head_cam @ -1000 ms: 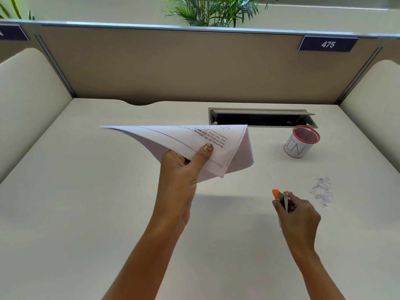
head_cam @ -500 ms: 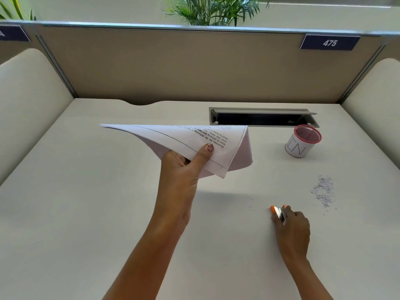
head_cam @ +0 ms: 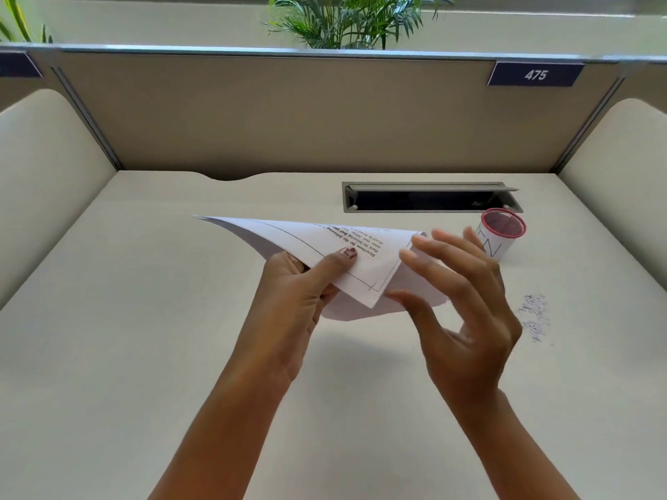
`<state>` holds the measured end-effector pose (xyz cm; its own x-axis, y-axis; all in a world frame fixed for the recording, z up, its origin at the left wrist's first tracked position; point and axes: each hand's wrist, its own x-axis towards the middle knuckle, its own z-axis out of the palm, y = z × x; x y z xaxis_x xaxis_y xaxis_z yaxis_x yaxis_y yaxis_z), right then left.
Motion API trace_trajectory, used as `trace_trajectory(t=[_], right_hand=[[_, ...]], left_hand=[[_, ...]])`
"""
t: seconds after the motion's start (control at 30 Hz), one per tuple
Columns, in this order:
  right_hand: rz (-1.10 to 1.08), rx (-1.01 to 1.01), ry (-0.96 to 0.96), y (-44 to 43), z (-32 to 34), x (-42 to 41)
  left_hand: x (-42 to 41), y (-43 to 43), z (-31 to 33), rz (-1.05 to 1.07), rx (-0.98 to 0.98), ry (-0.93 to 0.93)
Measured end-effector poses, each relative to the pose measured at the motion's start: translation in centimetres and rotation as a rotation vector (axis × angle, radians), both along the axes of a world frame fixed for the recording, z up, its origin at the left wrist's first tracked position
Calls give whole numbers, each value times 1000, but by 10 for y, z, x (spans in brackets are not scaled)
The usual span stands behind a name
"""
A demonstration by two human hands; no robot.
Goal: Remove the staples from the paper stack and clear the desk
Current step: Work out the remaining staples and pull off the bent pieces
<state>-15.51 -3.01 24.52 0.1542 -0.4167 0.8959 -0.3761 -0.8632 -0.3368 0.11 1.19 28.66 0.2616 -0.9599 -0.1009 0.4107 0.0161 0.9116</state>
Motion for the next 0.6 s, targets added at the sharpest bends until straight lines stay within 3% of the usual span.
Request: trace_trajectory(t=[0.27,0.4,0.6], right_hand=[[142,-2,-31,-11,28,23],[160,183,-76,-16,40,35],[180,480,-177,-23,54,47]], left_hand=[[8,7,19,-4,3,-74],[10,10,34,4,35,-330],[16,7,35,396,-229,-820]])
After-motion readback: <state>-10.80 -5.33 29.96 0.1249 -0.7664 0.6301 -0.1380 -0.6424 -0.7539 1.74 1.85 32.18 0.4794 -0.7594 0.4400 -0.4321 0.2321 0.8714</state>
